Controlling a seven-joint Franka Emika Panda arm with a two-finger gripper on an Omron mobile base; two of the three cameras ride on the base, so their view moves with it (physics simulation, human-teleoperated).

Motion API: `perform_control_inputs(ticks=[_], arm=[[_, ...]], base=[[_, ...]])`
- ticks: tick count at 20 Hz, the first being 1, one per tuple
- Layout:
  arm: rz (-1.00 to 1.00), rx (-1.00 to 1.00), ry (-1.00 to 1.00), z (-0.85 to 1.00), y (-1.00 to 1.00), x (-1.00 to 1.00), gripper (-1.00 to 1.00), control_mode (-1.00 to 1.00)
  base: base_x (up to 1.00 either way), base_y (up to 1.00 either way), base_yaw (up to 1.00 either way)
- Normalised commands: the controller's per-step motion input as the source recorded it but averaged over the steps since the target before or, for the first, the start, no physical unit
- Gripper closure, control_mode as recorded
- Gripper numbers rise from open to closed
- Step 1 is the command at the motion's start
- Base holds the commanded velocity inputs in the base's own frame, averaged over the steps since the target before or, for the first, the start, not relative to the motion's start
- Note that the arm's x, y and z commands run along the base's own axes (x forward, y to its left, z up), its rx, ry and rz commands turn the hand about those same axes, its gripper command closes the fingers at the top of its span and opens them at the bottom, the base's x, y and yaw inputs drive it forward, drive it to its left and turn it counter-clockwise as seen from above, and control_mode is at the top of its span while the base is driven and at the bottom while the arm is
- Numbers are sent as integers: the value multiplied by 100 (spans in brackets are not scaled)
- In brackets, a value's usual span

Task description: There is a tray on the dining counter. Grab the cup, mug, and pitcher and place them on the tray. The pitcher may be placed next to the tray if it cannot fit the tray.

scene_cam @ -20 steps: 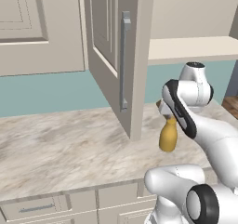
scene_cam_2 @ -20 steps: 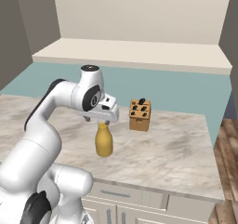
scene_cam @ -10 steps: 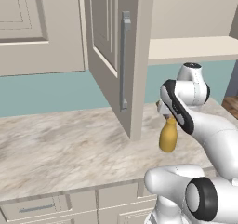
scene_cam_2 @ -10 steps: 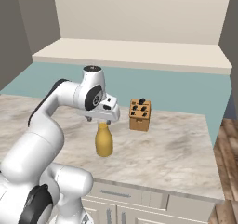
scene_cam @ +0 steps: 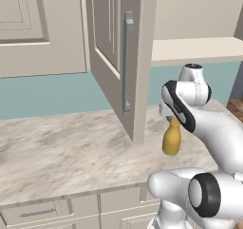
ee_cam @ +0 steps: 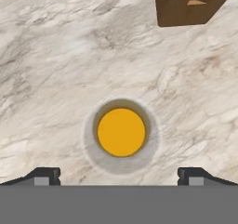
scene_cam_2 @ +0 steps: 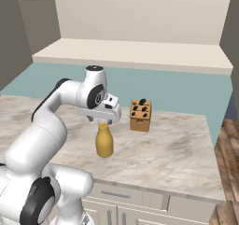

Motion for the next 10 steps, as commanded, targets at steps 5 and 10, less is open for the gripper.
perform_control_inputs(ticks=[5,10], arm=[[0,0,2,-9,0,9,-100,-100],[0,0,3,-6,0,1,-100,-100]], base=[[0,0,0],[0,0,0]])
